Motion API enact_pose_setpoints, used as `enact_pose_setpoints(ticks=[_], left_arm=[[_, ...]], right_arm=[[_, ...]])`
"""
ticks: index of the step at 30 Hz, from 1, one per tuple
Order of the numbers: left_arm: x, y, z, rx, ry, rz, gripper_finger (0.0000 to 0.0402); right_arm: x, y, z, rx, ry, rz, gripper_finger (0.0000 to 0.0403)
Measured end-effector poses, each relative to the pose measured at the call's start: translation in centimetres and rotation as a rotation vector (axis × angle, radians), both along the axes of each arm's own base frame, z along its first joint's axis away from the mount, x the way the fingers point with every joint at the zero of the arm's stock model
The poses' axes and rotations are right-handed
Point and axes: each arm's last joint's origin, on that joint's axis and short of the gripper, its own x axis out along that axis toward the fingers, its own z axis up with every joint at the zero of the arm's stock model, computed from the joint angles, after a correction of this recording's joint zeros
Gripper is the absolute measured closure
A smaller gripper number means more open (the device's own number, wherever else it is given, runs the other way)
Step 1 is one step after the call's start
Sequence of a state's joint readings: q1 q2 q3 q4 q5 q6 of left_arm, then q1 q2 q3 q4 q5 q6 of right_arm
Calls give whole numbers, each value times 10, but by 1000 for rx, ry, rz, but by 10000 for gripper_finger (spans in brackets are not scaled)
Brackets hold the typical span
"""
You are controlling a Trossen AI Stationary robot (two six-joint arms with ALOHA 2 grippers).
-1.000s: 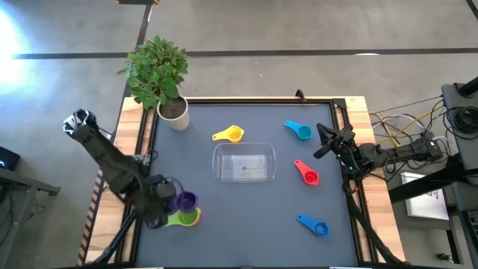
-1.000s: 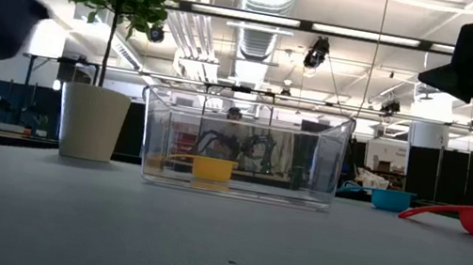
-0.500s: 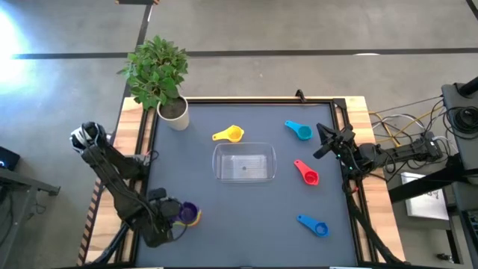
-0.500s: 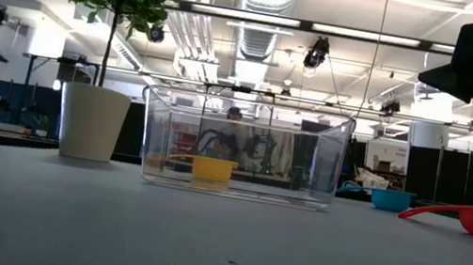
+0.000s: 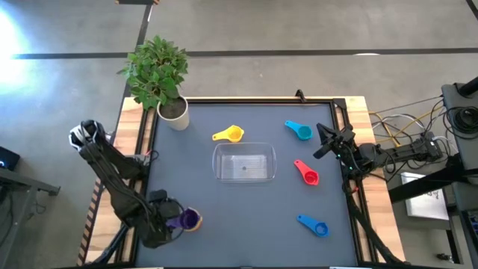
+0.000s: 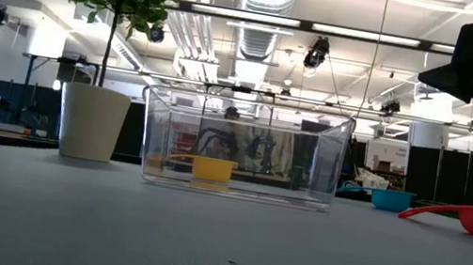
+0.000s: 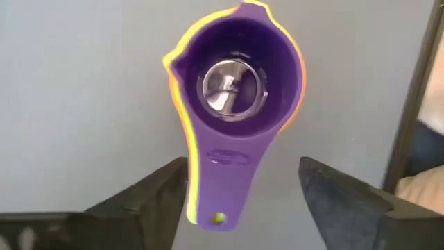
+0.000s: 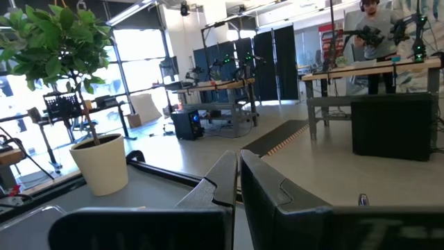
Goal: Nest measuring cups in basket
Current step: Stack the yellow measuring cup on top of the violet measuring cup
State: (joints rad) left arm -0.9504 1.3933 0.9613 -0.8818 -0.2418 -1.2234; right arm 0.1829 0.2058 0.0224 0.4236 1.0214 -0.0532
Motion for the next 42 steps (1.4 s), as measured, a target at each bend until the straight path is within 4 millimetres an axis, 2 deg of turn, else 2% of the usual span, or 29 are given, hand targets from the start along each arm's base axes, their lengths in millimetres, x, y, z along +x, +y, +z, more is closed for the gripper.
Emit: enact_pose_setpoints(ticks=[4,7,10,20,25,28,30,42], left_arm=[[-1,6,9,72,-106,-66,118],[3,14,19,143,-242,-126,126],[9,24,28,132,-389,-169,140],[18,92,18,-38,-834,-182,171],[10,112,22,66,-1042,-201,171],[5,119,25,141,-1079,-157,171],[2,121,24,133,-1074,-123,171],[1,124,27,282,-1082,-147,171]], right_arm=[[0,0,0,0,0,0,394],[0,0,0,0,0,0,394],[0,0,0,0,0,0,394],[0,0,0,0,0,-1,394],[0,0,0,0,0,0,394],[0,0,0,0,0,0,394],[0,0,0,0,0,0,394],[0,0,0,0,0,0,394]])
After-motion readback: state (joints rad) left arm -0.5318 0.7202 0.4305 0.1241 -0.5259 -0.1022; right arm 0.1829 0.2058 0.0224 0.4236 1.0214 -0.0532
